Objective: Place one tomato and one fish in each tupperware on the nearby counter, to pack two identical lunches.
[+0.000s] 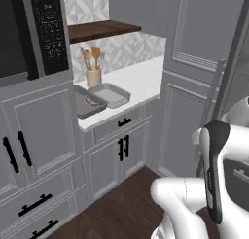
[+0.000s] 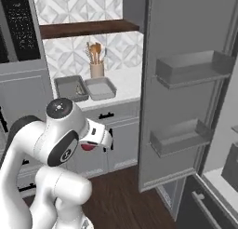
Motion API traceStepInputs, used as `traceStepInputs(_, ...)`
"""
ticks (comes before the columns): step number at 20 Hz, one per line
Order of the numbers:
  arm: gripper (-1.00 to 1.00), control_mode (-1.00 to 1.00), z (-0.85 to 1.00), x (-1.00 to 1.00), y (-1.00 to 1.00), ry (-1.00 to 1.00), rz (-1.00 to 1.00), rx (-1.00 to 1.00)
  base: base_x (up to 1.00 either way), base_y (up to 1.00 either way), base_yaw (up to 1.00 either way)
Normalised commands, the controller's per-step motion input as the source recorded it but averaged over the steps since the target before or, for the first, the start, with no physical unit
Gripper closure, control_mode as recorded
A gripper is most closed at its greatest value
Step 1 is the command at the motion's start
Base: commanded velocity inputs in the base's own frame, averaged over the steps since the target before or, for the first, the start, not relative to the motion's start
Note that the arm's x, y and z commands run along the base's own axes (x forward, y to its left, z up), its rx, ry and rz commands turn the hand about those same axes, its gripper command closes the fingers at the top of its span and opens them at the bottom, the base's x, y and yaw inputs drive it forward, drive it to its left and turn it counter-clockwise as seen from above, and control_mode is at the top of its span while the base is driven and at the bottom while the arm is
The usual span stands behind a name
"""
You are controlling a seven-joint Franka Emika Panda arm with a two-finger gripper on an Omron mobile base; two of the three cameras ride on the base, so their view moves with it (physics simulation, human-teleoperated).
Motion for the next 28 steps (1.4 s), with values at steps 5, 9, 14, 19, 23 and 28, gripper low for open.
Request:
traceStepInputs(5,1.0,1.0,0.0,0.0,0.0,0.0,0.0,0.0,0.46,0.44,0.53)
traceStepInputs(9,1.0,1.0,0.0,0.0,0.0,0.0,0.0,0.0,1.0,0.0,0.27)
traceStepInputs(14,1.0,1.0,0.0,0.0,0.0,0.0,0.0,0.0,1.0,-0.29,0.15)
traceStepInputs(19,1.0,1.0,0.0,0.0,0.0,0.0,0.0,0.0,1.0,-0.92,0.14)
traceStepInputs(23,1.0,1.0,0.0,0.0,0.0,0.0,0.0,0.0,1.0,0.01,0.18)
traceStepInputs(28,1.0,-1.0,-0.08,1.0,0.93,0.02,0.15,0.0,0.0,0.0,0.0)
